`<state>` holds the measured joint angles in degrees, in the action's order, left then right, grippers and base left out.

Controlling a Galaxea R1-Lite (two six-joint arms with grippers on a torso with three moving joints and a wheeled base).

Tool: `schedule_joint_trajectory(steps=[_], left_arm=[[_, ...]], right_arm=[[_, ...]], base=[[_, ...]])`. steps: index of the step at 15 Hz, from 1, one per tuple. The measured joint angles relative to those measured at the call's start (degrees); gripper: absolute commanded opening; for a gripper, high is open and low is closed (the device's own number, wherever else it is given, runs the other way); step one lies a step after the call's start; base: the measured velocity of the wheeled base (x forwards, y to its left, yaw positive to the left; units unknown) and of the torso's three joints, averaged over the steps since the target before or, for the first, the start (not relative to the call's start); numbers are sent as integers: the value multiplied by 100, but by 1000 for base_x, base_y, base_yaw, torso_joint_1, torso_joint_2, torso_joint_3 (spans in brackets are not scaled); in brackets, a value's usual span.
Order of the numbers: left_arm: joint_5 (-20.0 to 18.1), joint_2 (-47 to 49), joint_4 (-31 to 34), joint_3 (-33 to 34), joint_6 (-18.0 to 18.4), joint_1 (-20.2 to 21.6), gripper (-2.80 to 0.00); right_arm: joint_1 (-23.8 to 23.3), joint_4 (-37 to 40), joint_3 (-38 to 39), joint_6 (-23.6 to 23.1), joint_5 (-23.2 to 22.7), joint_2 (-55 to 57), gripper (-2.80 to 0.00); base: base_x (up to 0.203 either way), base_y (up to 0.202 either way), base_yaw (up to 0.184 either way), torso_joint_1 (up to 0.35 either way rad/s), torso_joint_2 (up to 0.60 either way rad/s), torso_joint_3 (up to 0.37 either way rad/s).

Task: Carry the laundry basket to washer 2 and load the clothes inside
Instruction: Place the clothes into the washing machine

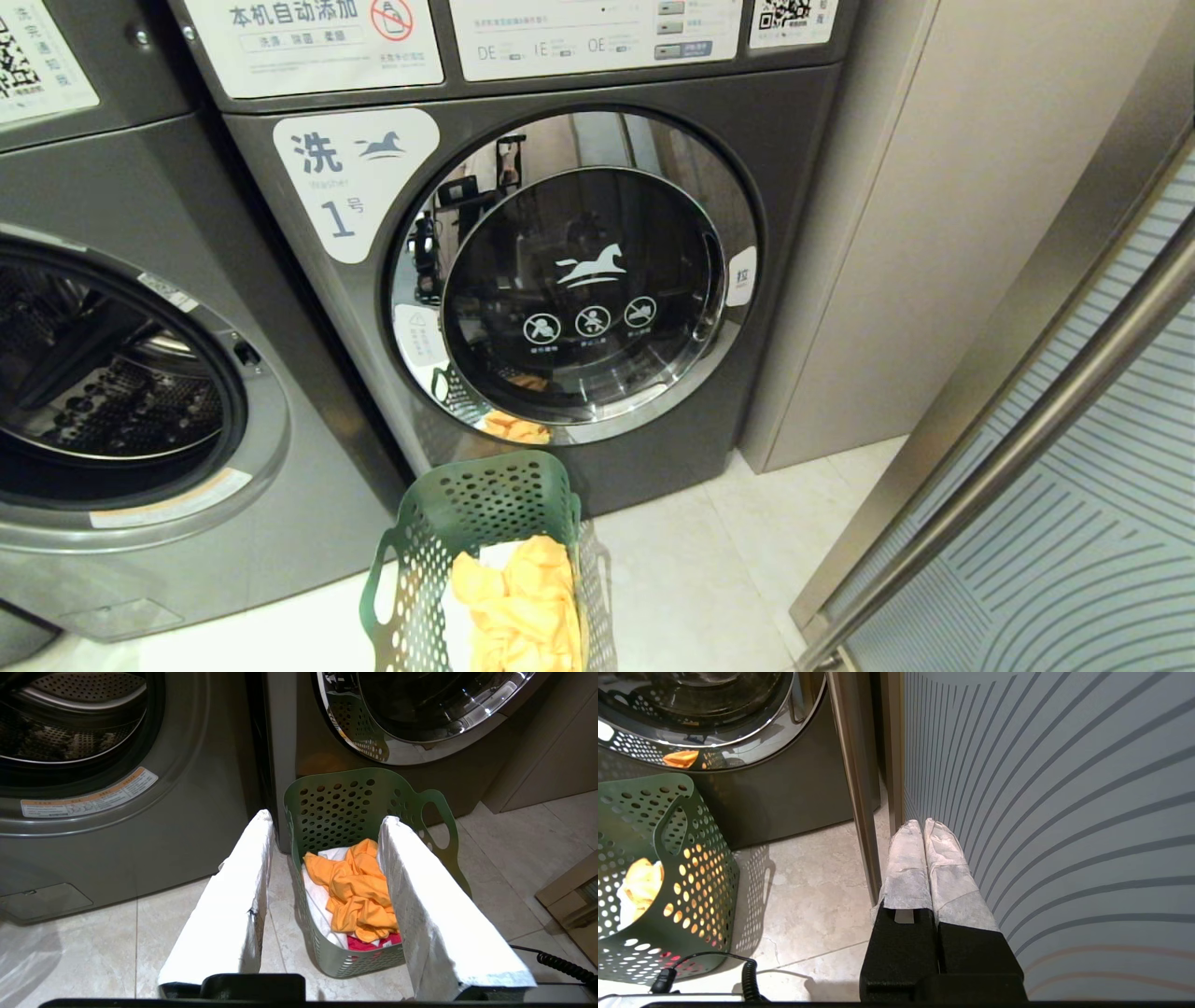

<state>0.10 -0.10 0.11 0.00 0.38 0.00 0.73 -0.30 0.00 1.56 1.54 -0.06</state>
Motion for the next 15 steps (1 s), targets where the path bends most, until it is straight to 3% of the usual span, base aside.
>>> schedule_joint_trajectory(steps=[7, 8, 15], left_arm=[[0, 0, -1, 0, -5, 0, -280], [-1, 0, -1, 0, -10, 0, 0], [-2, 0, 0, 0, -6, 0, 0]], right_arm=[[-5, -2, 0, -13, 9, -1, -280], [-5, -2, 0, -13, 9, 0, -280], [-2, 0, 0, -18, 11, 1, -280]], base=[[0, 0, 0, 0, 0, 0], [0, 0, 0, 0, 0, 0], [0, 0, 0, 0, 0, 0]])
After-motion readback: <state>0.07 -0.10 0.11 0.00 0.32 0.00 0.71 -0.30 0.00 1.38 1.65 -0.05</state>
